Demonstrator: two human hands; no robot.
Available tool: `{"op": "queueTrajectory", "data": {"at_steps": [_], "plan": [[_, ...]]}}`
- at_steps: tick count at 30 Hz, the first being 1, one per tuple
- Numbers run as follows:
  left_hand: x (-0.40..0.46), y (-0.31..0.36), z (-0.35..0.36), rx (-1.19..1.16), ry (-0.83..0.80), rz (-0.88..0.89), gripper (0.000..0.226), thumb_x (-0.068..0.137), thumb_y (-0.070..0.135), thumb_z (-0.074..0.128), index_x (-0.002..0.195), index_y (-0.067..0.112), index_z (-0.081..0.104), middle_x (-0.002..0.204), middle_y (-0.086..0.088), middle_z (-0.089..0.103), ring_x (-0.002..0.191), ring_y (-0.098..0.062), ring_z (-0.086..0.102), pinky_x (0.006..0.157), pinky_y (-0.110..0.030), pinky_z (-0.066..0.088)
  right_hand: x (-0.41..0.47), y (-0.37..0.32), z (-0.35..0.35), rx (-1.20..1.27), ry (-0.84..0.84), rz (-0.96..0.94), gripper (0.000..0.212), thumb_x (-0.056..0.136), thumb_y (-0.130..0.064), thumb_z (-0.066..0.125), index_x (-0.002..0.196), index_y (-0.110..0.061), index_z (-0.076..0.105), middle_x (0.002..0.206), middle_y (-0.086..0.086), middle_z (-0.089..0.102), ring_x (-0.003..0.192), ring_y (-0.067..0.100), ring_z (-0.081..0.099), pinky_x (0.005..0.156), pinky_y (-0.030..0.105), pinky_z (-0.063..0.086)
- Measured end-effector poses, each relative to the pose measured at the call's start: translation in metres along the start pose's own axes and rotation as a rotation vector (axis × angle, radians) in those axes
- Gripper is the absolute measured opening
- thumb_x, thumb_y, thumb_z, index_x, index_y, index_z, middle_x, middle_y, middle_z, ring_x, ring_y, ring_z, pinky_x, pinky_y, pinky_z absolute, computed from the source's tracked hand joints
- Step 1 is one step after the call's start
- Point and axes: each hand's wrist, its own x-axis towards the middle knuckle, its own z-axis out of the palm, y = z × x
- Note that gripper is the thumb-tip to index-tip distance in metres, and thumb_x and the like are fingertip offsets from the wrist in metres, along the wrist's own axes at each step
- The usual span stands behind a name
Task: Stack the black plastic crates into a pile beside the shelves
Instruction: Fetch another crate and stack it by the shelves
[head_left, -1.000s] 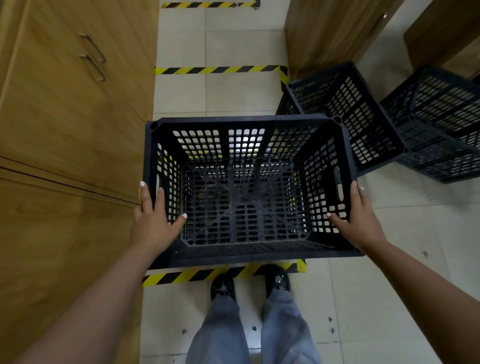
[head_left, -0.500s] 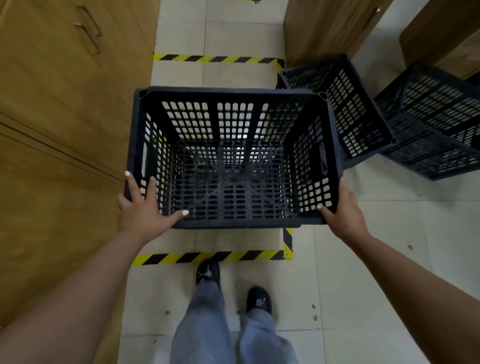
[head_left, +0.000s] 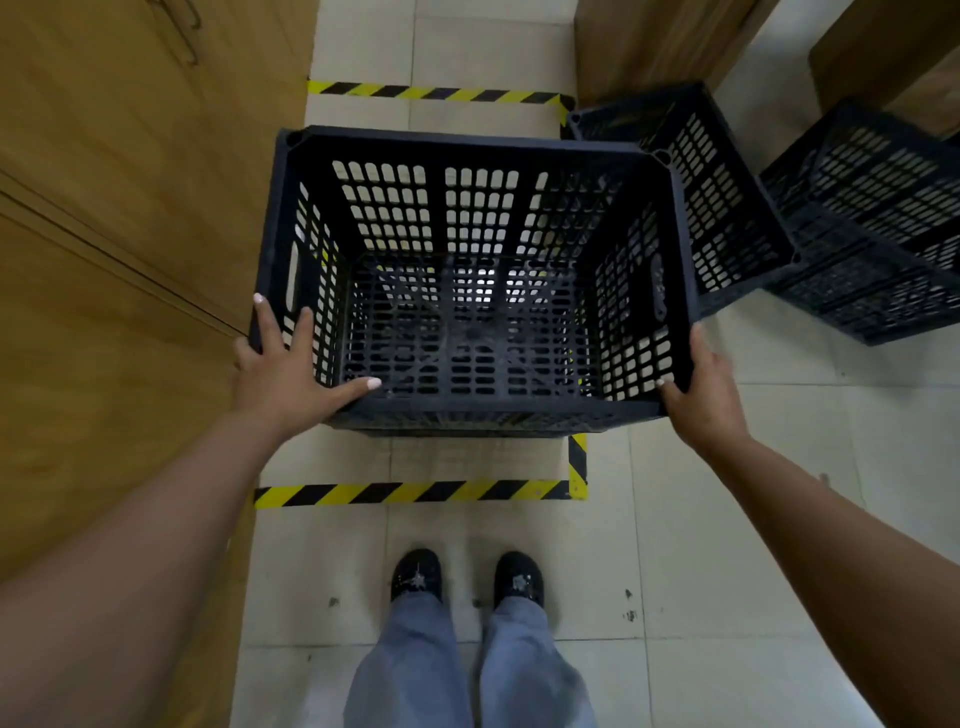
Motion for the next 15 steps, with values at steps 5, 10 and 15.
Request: {"op": "queueTrajectory", "data": {"at_steps": [5, 10, 15], "plan": [[0.001, 0.001, 0.001, 0.054, 0.011, -0.006, 0.126, 0.051, 0.096, 0.029, 0.153, 0.027, -0.001, 0.156, -0.009, -0.027, 0.136, -0.052, 0.011, 0.107, -0.056, 0.029, -0.003, -0.004, 0.0, -0.002, -0.011, 0.017, 0.076, 0.09, -0.009, 0.053, 0.15, -0.03, 0.012, 0.136, 0.018, 0.037, 0.117, 0.037, 0.049, 0.102, 0.046, 0.041], [-0.004, 0.002, 0.003, 0.037, 0.005, 0.001, 0.121, 0.056, 0.093, 0.026, 0.153, 0.025, 0.0, 0.156, -0.01, -0.028, 0.14, -0.049, 0.004, 0.109, -0.056, 0.025, -0.009, -0.006, 0.003, -0.03, -0.032, 0.029, 0.078, 0.094, -0.023, 0.053, 0.153, -0.023, 0.001, 0.152, 0.014, 0.021, 0.13, 0.034, 0.039, 0.104, 0.042, 0.035], [-0.004, -0.001, 0.008, 0.025, -0.007, -0.013, 0.117, 0.059, 0.093, 0.024, 0.153, 0.028, -0.001, 0.154, -0.008, -0.034, 0.141, -0.045, -0.003, 0.112, -0.055, 0.016, -0.014, 0.0, 0.018, -0.051, -0.026, 0.027, 0.082, 0.094, -0.04, 0.05, 0.152, -0.022, -0.005, 0.16, 0.011, -0.011, 0.147, 0.027, -0.001, 0.117, 0.039, 0.01]]}}
